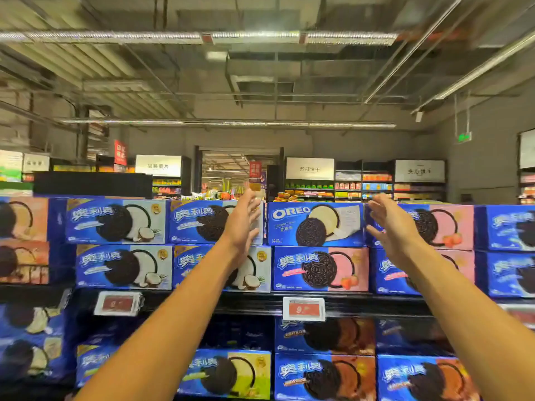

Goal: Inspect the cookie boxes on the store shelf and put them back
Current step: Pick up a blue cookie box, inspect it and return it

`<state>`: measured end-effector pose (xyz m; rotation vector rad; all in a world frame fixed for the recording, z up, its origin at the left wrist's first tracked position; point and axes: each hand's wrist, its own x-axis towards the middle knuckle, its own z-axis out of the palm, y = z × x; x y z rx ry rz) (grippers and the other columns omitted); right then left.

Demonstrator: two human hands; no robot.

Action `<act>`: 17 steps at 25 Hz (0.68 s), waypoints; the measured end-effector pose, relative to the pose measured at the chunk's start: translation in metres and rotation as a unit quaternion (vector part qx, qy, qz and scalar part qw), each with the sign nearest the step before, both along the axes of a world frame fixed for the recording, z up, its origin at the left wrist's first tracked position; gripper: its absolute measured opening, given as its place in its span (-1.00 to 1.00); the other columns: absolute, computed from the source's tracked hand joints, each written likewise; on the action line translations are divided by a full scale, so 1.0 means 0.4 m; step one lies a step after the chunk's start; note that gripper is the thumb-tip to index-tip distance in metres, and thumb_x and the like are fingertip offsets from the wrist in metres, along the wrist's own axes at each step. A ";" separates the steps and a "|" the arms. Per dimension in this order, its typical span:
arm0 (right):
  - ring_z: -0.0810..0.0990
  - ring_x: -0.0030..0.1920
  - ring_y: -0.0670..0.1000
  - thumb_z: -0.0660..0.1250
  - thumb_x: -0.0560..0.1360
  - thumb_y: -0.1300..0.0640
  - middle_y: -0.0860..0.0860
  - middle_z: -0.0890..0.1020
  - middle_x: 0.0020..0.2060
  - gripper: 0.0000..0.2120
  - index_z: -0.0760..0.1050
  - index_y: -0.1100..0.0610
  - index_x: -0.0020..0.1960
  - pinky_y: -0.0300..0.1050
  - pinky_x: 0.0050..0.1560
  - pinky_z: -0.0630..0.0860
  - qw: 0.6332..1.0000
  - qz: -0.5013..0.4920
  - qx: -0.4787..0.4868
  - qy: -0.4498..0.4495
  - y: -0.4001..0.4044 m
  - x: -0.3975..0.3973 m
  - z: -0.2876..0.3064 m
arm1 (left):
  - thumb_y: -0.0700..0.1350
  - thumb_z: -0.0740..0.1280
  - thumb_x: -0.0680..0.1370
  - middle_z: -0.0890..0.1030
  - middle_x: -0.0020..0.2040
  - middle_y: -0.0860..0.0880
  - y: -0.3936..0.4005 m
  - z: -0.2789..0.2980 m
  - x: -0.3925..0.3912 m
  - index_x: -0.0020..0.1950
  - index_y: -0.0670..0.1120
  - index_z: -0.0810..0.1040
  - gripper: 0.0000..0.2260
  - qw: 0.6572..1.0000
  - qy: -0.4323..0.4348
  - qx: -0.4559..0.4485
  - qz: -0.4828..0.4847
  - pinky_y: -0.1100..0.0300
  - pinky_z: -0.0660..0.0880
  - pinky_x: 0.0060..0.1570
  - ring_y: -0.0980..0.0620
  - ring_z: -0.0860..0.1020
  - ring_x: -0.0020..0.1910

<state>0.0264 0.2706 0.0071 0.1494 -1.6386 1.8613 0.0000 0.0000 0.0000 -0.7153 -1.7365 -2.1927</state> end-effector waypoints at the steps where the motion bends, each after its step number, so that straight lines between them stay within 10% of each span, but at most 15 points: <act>1: 0.42 0.28 -0.06 0.16 0.68 -0.06 -0.02 0.49 0.28 -0.78 0.51 0.03 0.14 0.01 0.29 0.38 1.000 -0.004 0.003 -0.003 -0.001 -0.003 -0.005 | 0.20 0.02 0.67 0.29 0.56 -0.04 0.006 -0.005 -0.003 0.55 -0.01 0.24 -0.49 1.000 -0.005 0.000 0.003 -0.11 0.17 0.45 -0.03 0.27 0.52; 17: 0.56 0.24 0.02 0.15 0.67 0.06 0.05 0.64 0.17 -0.79 0.52 0.09 0.16 -0.02 0.22 0.42 0.999 -0.041 0.005 0.021 -0.034 -0.029 -0.045 | 0.20 0.06 0.66 0.60 0.25 0.03 0.028 -0.028 -0.020 0.41 0.02 0.40 -0.58 0.999 -0.011 -0.030 0.037 0.05 0.36 0.18 0.14 0.55 0.19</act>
